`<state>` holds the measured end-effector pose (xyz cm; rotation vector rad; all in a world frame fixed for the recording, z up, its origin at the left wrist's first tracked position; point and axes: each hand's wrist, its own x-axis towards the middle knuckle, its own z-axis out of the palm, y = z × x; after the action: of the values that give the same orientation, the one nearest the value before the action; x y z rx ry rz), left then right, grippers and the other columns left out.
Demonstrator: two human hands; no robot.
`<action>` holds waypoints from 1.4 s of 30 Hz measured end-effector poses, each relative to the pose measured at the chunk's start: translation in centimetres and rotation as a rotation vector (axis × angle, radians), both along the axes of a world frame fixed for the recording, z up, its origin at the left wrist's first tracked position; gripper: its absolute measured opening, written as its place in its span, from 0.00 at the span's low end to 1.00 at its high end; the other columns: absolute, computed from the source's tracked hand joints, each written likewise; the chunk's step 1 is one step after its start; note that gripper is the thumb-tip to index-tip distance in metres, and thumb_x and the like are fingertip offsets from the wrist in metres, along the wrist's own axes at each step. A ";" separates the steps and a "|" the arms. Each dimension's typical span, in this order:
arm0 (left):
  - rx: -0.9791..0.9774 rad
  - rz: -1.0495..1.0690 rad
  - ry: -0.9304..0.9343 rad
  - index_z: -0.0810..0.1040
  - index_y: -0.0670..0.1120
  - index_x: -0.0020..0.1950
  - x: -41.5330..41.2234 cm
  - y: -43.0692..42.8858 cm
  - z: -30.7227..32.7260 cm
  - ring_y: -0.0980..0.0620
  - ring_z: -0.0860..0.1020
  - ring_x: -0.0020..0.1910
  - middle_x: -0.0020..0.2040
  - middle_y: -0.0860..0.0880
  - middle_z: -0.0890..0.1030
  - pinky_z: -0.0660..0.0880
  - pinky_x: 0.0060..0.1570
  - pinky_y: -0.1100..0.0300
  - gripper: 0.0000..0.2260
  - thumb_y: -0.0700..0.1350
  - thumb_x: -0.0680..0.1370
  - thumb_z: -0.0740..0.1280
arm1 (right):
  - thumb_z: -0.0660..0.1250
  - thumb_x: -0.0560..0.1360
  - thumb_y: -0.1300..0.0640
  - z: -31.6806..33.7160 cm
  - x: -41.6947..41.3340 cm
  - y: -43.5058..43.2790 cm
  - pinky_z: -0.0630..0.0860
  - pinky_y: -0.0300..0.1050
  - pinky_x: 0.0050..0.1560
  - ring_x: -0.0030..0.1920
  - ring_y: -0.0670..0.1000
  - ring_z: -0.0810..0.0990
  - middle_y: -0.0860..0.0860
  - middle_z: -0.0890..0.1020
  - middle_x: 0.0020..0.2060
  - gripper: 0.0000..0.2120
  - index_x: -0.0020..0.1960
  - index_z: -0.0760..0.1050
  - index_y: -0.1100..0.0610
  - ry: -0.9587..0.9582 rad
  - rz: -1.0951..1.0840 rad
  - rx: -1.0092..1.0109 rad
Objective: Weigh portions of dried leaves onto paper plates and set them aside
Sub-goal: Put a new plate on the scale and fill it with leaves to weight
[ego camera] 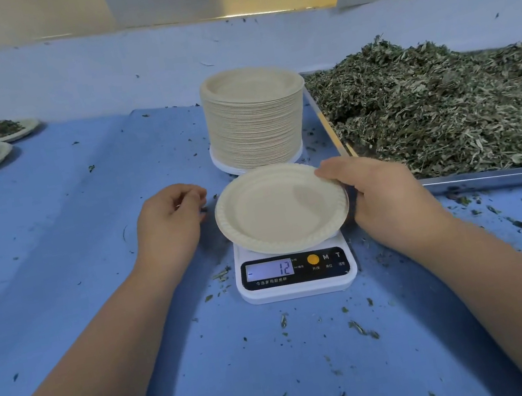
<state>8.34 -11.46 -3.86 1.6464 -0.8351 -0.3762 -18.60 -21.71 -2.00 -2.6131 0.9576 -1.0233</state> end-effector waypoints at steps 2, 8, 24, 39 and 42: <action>0.001 -0.014 0.030 0.85 0.53 0.40 -0.2 0.1 0.2 0.57 0.84 0.47 0.43 0.55 0.86 0.82 0.55 0.48 0.12 0.45 0.77 0.63 | 0.57 0.67 0.79 0.3 -0.3 0.0 0.72 0.49 0.67 0.64 0.54 0.78 0.47 0.80 0.61 0.36 0.66 0.79 0.52 0.002 -0.018 0.041; 0.036 0.012 -0.041 0.82 0.43 0.40 -0.9 0.8 1.0 0.46 0.83 0.41 0.39 0.44 0.84 0.82 0.52 0.41 0.20 0.57 0.64 0.60 | 0.60 0.78 0.68 0.4 -1.1 -0.6 0.75 0.47 0.48 0.43 0.54 0.77 0.54 0.83 0.54 0.22 0.69 0.77 0.55 0.025 -0.199 0.016; 0.087 -0.057 -0.074 0.77 0.31 0.41 -0.9 0.4 0.7 0.49 0.74 0.37 0.39 0.33 0.80 0.72 0.42 0.54 0.25 0.54 0.65 0.60 | 0.51 0.85 0.48 1.7 -1.1 -4.7 0.72 0.52 0.43 0.43 0.60 0.76 0.56 0.79 0.42 0.15 0.57 0.72 0.56 0.202 -0.359 0.227; 0.084 -0.067 -0.054 0.82 0.40 0.39 -0.3 -0.2 0.2 0.48 0.84 0.43 0.37 0.51 0.85 0.82 0.52 0.41 0.17 0.50 0.68 0.58 | 0.50 0.85 0.52 3.7 1.2 -8.6 0.71 0.50 0.65 0.63 0.58 0.76 0.59 0.76 0.68 0.21 0.65 0.76 0.61 0.861 -0.502 0.566; 0.070 -0.070 -0.045 0.80 0.34 0.43 -0.2 -0.4 0.2 0.54 0.84 0.40 0.37 0.50 0.85 0.82 0.52 0.41 0.20 0.50 0.67 0.58 | 0.54 0.83 0.52 5.1 0.8 -9.2 0.77 0.56 0.61 0.55 0.58 0.80 0.60 0.80 0.60 0.18 0.56 0.79 0.61 0.828 -0.509 0.435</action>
<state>8.10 -11.88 -3.69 1.6983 -0.9242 -0.4230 -17.75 -30.94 3.11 -2.4271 1.8184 0.2913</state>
